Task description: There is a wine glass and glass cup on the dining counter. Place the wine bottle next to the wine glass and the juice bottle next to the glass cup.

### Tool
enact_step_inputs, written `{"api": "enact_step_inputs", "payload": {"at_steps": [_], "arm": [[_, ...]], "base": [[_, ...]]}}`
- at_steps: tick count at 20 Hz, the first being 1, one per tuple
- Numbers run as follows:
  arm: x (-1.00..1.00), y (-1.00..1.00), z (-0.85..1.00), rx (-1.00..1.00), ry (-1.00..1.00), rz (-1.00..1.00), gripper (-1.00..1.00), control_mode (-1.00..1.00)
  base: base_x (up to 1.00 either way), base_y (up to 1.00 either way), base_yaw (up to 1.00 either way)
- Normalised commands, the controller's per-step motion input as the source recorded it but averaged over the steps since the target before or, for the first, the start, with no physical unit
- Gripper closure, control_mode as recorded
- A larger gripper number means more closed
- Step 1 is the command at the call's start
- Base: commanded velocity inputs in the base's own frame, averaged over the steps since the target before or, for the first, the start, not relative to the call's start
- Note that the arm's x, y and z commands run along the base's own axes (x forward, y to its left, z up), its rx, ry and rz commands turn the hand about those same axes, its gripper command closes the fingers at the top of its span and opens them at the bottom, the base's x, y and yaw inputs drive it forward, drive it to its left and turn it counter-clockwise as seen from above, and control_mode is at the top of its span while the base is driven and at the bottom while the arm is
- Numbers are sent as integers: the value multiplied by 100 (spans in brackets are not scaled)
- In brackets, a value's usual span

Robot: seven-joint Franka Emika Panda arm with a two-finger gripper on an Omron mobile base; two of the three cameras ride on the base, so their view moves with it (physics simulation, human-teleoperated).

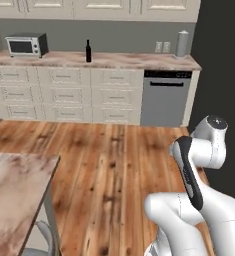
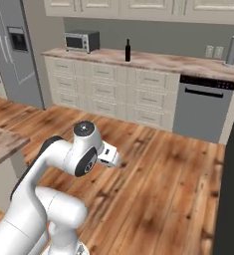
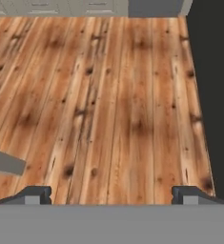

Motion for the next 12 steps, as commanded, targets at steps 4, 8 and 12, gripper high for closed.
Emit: {"api": "enact_step_inputs", "payload": {"at_steps": [4,8,12], "arm": [[0,0,0,0,0,0,-100,100],[0,0,0,0,0,0,-100,100],[0,0,0,0,0,0,-100,100]], "base": [[94,0,0],[94,0,0],[94,0,0]]}}
